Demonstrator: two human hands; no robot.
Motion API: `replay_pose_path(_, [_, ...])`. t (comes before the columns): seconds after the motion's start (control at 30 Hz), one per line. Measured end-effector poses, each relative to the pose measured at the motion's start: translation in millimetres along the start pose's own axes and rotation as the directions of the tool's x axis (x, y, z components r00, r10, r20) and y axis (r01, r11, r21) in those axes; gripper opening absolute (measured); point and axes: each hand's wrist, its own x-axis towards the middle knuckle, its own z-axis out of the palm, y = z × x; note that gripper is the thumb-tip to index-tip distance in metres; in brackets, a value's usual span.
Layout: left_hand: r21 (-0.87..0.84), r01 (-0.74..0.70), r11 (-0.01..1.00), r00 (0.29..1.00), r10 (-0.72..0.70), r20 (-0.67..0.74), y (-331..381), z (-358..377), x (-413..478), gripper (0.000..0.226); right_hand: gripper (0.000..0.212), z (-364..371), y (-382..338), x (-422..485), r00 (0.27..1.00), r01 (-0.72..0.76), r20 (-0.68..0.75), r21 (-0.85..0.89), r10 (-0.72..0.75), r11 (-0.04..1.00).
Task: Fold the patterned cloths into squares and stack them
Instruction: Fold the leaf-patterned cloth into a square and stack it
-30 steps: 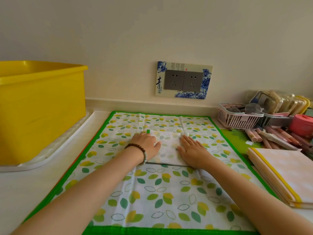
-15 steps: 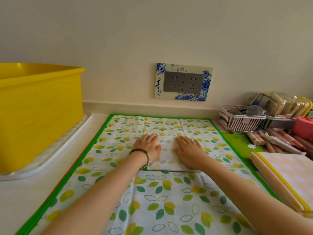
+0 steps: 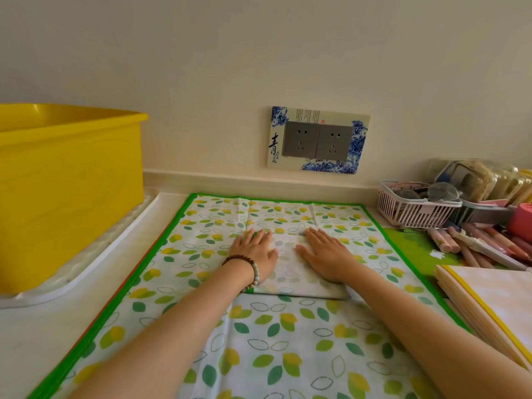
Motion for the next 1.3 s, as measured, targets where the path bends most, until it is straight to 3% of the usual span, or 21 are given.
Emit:
replay_pose_path(0.2, [-0.01, 0.007, 1.0, 1.0, -0.007, -0.009, 1.2, -0.5, -2.6, 0.056, 0.068, -2.5, 13.2, -6.6, 0.999, -0.04, 0.004, 0.056, 0.04, 0.998])
replay_pose_path(0.3, [-0.054, 0.004, 0.999, 1.0, -0.005, -0.009, 1.3, -4.6, -6.3, 0.058, 0.068, -9.2, 10.5, -11.8, 0.997, -0.069, -0.029, 0.195, 0.076, 0.978])
replay_pose_path(0.4, [-0.104, 0.026, 0.994, 1.0, -0.026, 0.001, 0.6, -9.0, -14.3, 0.062, 0.068, -19.4, 14.9, -18.6, 0.986, -0.122, -0.048, 0.444, 0.16, 0.887])
replay_pose_path(0.53, [-0.116, 0.059, 0.991, 0.998, -0.057, 0.023, -8.2, -11.7, -31.2, 0.066, 0.061, -34.4, 28.1, -28.5, 0.967, -0.189, -0.01, 0.641, 0.255, 0.744])
replay_pose_path(0.73, [-0.041, 0.1, 0.994, 0.995, -0.1, 0.011, -11.8, -4.1, -51.4, 0.07, 0.048, -48.4, 30.4, -43.8, 0.94, -0.341, 0.227, 0.656, 0.255, 0.674])
replay_pose_path(0.87, [-0.015, 0.117, 0.993, 0.993, -0.117, 0.011, -9.9, -0.8, -53.0, 0.072, 0.045, -47.2, 21.8, -43.6, 0.916, -0.401, 0.247, 0.622, 0.317, 0.673])
replay_pose_path(1.0, [-0.016, 0.128, 0.992, 0.992, -0.128, 0.001, -8.6, 0.2, -54.7, 0.075, 0.049, -43.0, 11.0, -40.1, 0.893, -0.436, 0.259, 0.707, 0.369, 0.557])
replay_pose_path(1.13, [-0.061, 0.114, 0.992, 0.993, -0.116, -0.028, -8.4, -2.3, -58.5, 0.074, 0.044, -41.4, -6.4, -41.9, 0.912, -0.372, 0.275, 0.865, 0.303, 0.336])
replay_pose_path(1.23, [-0.166, 0.114, 0.98, 0.991, -0.125, -0.053, -10.6, -3.6, -55.6, 0.076, 0.041, -43.2, -16.1, -47.9, 0.909, -0.366, 0.275, 0.886, 0.312, 0.285])
replay_pose_path(1.3, [-0.359, 0.114, 0.926, 0.988, -0.142, -0.054, -9.0, -7.2, -54.9, 0.079, 0.039, -48.1, -16.3, -54.6, 0.923, -0.329, 0.246, 0.903, 0.296, 0.276])
